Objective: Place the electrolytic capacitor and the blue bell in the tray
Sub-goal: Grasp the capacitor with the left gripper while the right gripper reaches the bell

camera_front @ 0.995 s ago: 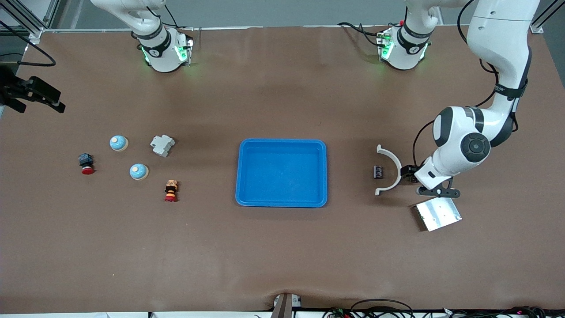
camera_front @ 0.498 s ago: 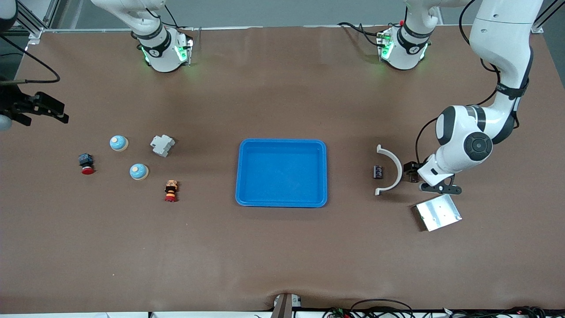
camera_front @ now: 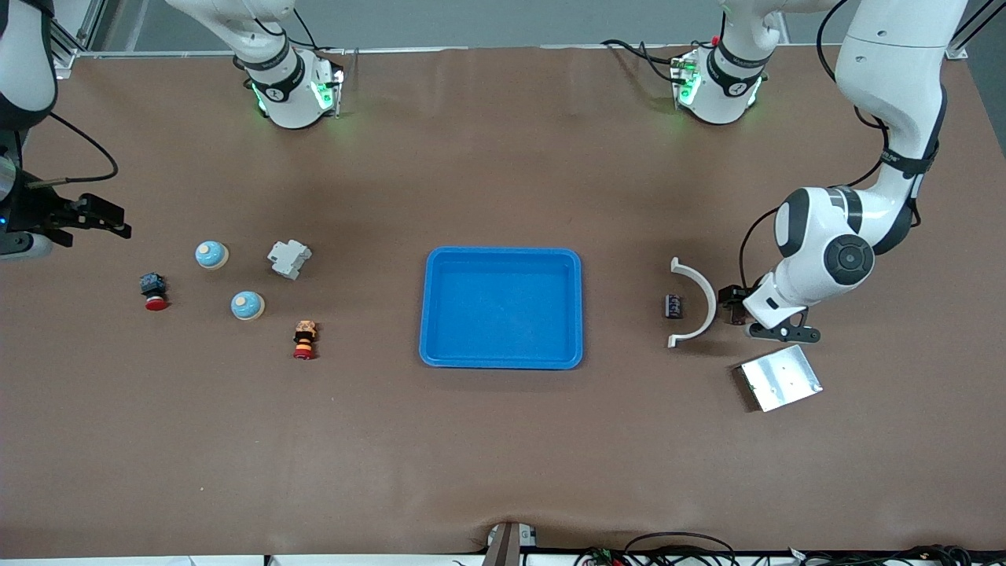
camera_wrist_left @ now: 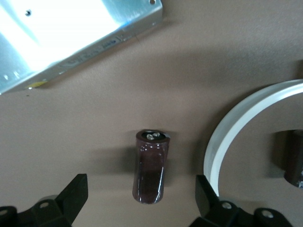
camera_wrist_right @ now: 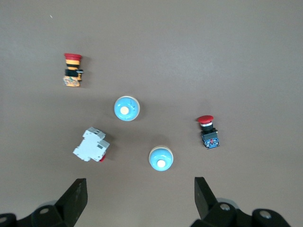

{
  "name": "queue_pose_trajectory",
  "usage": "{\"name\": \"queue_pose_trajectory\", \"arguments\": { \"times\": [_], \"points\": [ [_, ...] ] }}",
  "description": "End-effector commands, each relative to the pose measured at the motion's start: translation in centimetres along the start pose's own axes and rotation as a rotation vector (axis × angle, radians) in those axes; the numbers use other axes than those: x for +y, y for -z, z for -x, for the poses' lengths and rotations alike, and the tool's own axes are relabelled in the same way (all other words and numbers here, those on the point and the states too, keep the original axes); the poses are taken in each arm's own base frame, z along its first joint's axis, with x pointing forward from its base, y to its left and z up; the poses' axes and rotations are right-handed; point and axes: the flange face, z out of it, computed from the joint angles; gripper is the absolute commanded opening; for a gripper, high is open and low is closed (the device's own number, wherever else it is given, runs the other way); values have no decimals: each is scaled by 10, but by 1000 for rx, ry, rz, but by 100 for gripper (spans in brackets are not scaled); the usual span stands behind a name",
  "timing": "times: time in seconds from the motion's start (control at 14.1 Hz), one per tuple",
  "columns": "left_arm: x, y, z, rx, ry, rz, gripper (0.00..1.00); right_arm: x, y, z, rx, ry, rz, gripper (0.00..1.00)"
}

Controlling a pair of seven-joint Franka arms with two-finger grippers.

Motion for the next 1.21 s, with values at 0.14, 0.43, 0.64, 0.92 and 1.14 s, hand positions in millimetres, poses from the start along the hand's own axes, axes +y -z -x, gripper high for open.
{"name": "queue_pose_trajectory", "arguments": {
  "times": [0.14,0.43,0.64,0.92,1.14],
  "points": [
    [-1,-15,2,3,-12,-8,100,6,-70,29,1,23,11,100],
    [0,-21,-1,32,-13,-7,100,13,-108,43,17,16,16,100],
    [0,-22,-2,35,-13,-7,94,11,-135,55,16,10,15,100],
    [0,-21,-2,38,-13,-7,57,10,-173,79,28,-13,15,100],
    [-1,-18,-2,42,-13,-7,30,9,-197,94,57,-24,28,100]
  ]
}}
